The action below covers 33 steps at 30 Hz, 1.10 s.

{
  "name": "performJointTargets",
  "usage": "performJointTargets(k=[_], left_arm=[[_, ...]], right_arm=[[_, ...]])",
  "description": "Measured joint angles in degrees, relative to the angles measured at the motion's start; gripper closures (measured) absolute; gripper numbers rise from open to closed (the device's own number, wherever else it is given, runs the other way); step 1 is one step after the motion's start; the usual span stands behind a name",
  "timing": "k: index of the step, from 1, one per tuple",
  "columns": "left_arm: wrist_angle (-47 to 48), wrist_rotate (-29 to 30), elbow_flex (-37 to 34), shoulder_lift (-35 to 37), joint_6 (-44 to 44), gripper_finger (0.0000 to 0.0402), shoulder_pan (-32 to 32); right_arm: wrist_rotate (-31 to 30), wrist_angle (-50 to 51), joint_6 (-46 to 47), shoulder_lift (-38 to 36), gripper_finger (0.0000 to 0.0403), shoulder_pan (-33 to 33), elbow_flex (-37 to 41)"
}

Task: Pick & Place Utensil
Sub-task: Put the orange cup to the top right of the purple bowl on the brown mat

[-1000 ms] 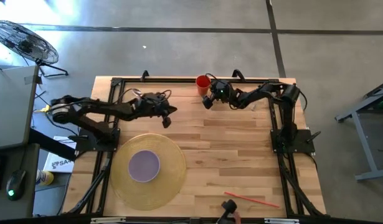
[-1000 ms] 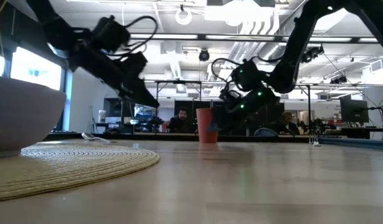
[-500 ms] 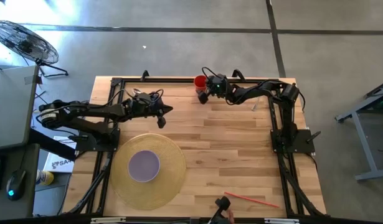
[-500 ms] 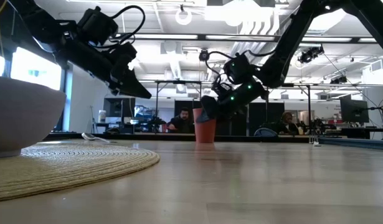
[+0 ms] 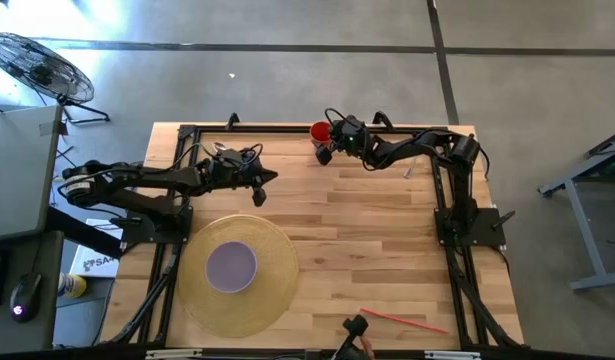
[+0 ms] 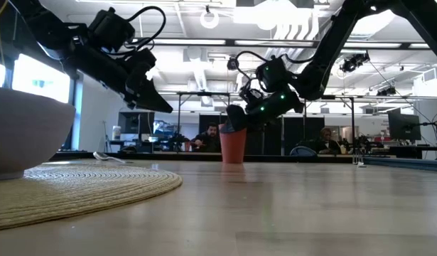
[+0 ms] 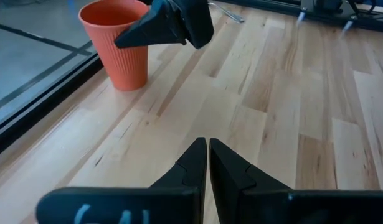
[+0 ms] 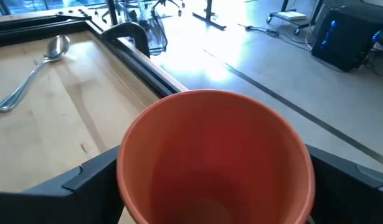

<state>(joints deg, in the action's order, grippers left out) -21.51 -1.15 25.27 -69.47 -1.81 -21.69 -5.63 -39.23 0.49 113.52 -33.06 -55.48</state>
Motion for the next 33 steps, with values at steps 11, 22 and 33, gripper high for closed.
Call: performJointTargets(k=[11, 22, 33], left_arm=[[6.62, -2.94, 0.05, 10.51, -0.03, 0.0386, 0.87], [19.81, -5.90, 0.05, 29.73, 0.02, 0.0386, 0.83], [28.46, -5.64, 0.05, 44.58, 1.40, 0.0386, 0.72]], right_arm=[[2.94, 0.78, 0.25, -4.57, 0.0052, 3.25, 0.07], [1.86, 2.09, -2.05, -9.71, 0.0054, 20.41, -1.03], [-3.00, 5.03, -1.77, -5.35, 0.0054, 34.08, -7.58]])
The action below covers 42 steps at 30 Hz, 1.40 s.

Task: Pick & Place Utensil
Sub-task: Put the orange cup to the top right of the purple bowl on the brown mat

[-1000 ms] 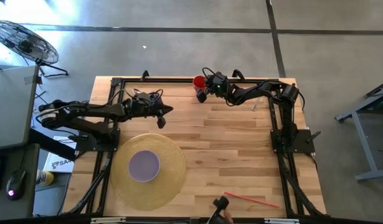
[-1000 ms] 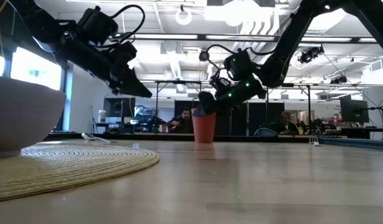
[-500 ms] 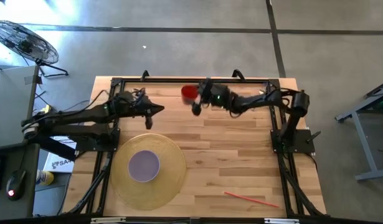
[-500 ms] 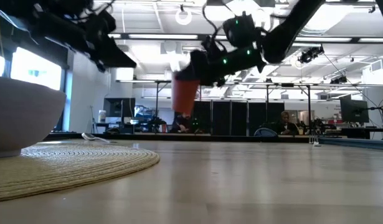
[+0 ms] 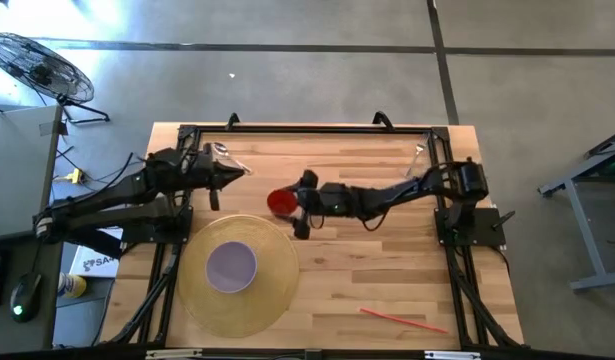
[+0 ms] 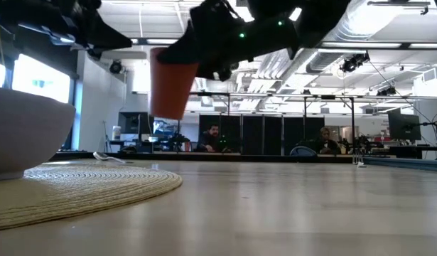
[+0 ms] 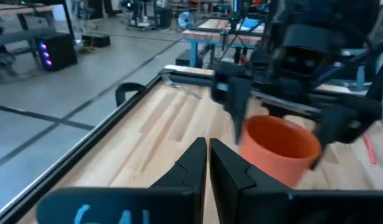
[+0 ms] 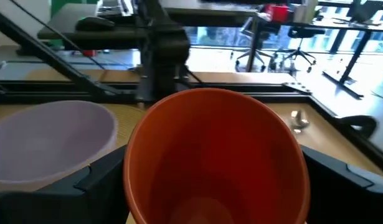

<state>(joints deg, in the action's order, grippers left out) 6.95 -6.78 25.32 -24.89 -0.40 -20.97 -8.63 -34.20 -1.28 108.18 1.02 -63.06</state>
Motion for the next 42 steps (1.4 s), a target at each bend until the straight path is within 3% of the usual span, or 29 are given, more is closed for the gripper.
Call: performJointTargets(k=[5, 14, 25, 33, 42], left_arm=[[2.86, 0.26, 0.00, 3.83, 0.10, 0.0386, 0.00], [4.24, -1.17, 0.00, 4.42, -0.54, 0.0386, 0.00], [4.71, -1.86, 0.00, 4.42, -1.86, 0.0386, 0.02], [4.71, -1.86, 0.00, 4.42, -1.86, 0.0386, 0.02], [4.58, -1.80, 0.00, 4.42, -1.53, 0.0386, 0.02]], right_arm=[[1.11, 2.01, -0.05, 5.97, 0.0054, 2.81, -5.62], [1.26, 10.71, 0.65, 13.03, 0.0054, 3.89, -14.62], [0.46, 8.65, 0.15, 15.81, 0.0053, 3.89, -14.35], [-1.94, 7.65, 1.27, 15.81, 0.0010, 3.89, -14.37], [-1.92, 8.13, 1.29, 15.81, 0.0005, 4.30, -14.35]])
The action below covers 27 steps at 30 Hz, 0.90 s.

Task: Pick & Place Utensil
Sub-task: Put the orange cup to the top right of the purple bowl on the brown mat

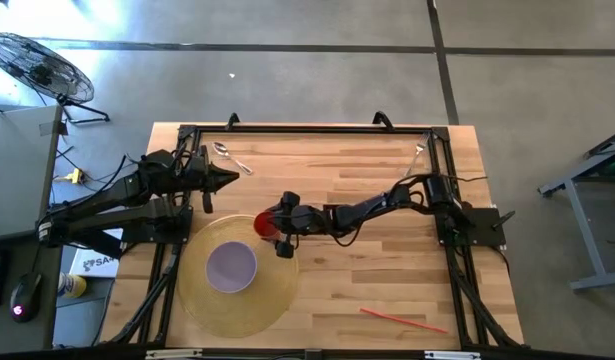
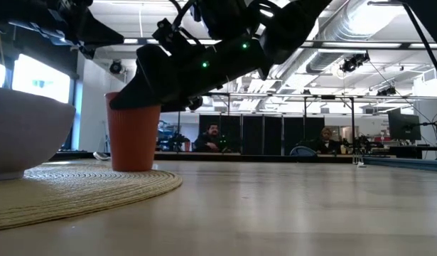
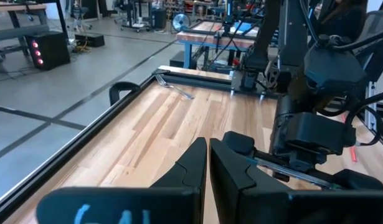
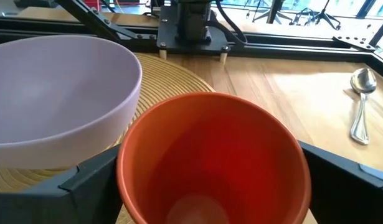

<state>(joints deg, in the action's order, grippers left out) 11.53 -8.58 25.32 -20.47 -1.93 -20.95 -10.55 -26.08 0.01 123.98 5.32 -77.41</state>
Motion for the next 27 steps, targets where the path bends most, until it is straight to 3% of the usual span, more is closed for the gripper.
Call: performJointTargets(k=[10, 27], left_arm=[[-0.02, 0.04, 0.00, 0.00, 0.09, 0.0386, 0.00], [0.10, 0.04, 0.00, -0.02, -0.06, 0.0386, -0.02]], right_arm=[[1.28, 1.00, 0.33, 0.00, 0.0003, -0.02, 0.00], [5.14, 11.05, 4.06, -0.47, 0.0003, -0.07, 0.00]])
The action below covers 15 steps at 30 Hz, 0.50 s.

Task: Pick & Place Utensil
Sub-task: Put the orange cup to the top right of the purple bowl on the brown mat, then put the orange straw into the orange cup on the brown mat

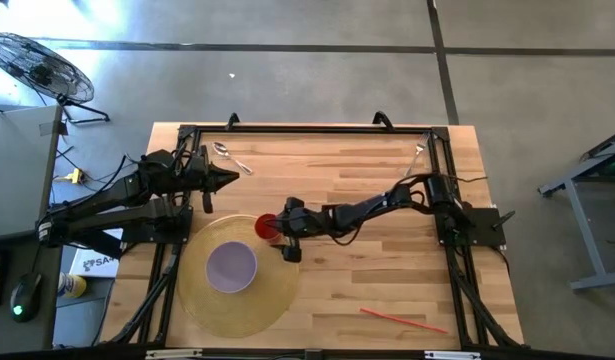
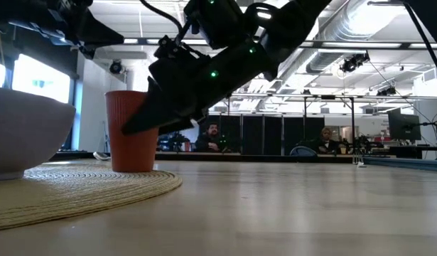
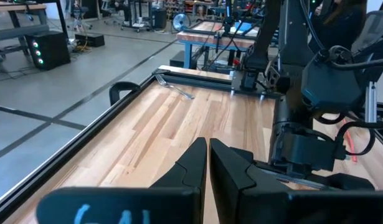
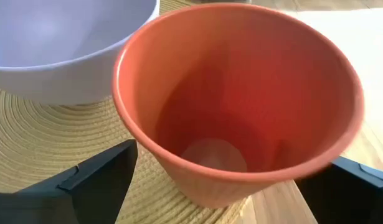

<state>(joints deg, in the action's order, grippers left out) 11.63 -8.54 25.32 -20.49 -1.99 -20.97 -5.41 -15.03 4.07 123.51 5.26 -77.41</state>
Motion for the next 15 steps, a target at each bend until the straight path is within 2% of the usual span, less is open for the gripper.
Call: performJointTargets(k=[9, 15], left_arm=[[0.08, -0.02, 0.00, 0.00, -0.45, 0.0386, 0.00], [0.10, 0.11, 0.00, 0.00, -0.45, 0.0386, 0.00]], right_arm=[[-1.38, 12.70, 0.00, -4.74, 0.0003, 0.17, -0.02], [-5.37, 34.49, 4.51, -10.26, 0.0003, 2.91, -1.92]])
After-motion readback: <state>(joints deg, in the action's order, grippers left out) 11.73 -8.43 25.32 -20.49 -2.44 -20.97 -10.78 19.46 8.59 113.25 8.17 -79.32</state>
